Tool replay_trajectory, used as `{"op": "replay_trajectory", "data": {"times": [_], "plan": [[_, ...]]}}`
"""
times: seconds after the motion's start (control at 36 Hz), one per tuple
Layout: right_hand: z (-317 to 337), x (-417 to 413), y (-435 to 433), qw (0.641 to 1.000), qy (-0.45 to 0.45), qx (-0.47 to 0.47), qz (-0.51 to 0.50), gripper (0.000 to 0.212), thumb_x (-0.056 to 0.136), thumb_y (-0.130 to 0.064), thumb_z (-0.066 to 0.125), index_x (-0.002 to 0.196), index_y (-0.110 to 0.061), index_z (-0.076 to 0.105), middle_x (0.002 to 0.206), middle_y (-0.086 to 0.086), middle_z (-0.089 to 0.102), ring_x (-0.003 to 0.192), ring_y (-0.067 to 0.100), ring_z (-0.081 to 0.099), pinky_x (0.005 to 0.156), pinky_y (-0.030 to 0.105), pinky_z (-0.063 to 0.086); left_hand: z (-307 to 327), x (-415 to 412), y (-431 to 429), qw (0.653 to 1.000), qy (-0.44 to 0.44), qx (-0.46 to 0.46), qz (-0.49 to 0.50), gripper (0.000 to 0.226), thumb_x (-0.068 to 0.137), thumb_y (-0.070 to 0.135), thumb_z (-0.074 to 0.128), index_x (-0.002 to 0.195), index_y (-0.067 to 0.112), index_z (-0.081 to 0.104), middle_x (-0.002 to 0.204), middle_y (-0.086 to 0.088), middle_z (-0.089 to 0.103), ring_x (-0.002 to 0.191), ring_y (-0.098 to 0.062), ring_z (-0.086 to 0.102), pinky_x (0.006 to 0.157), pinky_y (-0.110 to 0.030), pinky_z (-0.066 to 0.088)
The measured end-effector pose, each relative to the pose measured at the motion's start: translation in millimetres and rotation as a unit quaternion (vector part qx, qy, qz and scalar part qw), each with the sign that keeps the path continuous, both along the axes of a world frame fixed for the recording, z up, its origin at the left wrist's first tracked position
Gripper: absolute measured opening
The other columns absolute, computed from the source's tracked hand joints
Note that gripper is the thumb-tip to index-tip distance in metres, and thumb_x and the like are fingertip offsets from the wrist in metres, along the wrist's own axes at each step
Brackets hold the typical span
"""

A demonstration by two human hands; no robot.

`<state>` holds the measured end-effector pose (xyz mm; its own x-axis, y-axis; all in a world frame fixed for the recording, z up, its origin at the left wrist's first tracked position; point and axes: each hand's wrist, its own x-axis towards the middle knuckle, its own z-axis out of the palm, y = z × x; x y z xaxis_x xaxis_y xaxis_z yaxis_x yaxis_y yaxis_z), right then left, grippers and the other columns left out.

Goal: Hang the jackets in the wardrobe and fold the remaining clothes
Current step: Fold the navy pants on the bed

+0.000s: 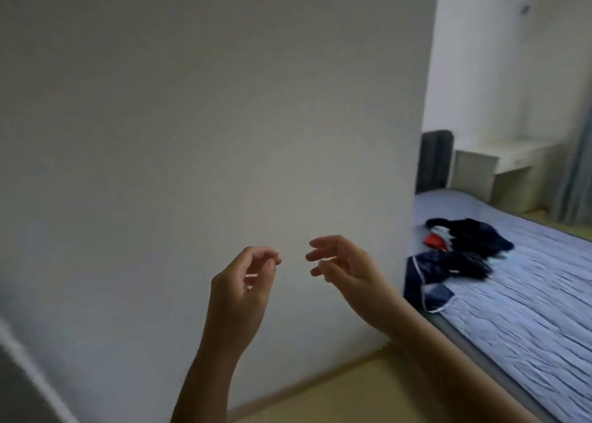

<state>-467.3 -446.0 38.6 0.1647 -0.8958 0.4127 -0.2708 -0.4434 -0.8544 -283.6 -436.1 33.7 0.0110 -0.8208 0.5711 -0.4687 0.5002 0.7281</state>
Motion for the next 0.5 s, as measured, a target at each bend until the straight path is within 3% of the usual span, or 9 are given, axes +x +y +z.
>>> {"op": "replay_trajectory", "data": {"times": [0.11,0.25,0.5], "plan": [[-26,-97,-17,0.994,0.008,0.037,-0.100,0.026,0.094,-0.010,0.051,0.112,-0.027,0.056,0.104,-0.007,0.066,0.089,0.006,0.066,0.079,0.021,0.054,-25,-97,-54,0.992,-0.011,0.042,-0.123,0.016,0.094,0.018,0.054,0.093,0.031,0.064,0.089,0.019,0.069,0.089,0.001,0.065,0.074,-0.010,0.050],[-50,-201,-47,0.974,-0.005,0.077,-0.215,0.027,0.095,-0.009,0.050,0.103,-0.034,0.056,0.100,-0.007,0.068,0.086,0.005,0.066,0.073,0.020,0.050,-49,-213,-121,0.967,-0.024,0.080,-0.240,0.017,0.094,0.017,0.055,0.092,0.032,0.064,0.089,0.017,0.070,0.087,0.000,0.066,0.076,-0.014,0.052],[-73,-364,-127,0.927,-0.029,0.159,-0.338,0.024,0.094,-0.002,0.048,0.107,-0.018,0.060,0.098,0.001,0.069,0.086,0.015,0.067,0.075,0.021,0.051,-77,-395,-248,0.932,-0.023,0.127,-0.337,0.017,0.091,0.015,0.058,0.089,0.029,0.066,0.082,0.017,0.070,0.080,-0.003,0.066,0.072,-0.016,0.052]]}}
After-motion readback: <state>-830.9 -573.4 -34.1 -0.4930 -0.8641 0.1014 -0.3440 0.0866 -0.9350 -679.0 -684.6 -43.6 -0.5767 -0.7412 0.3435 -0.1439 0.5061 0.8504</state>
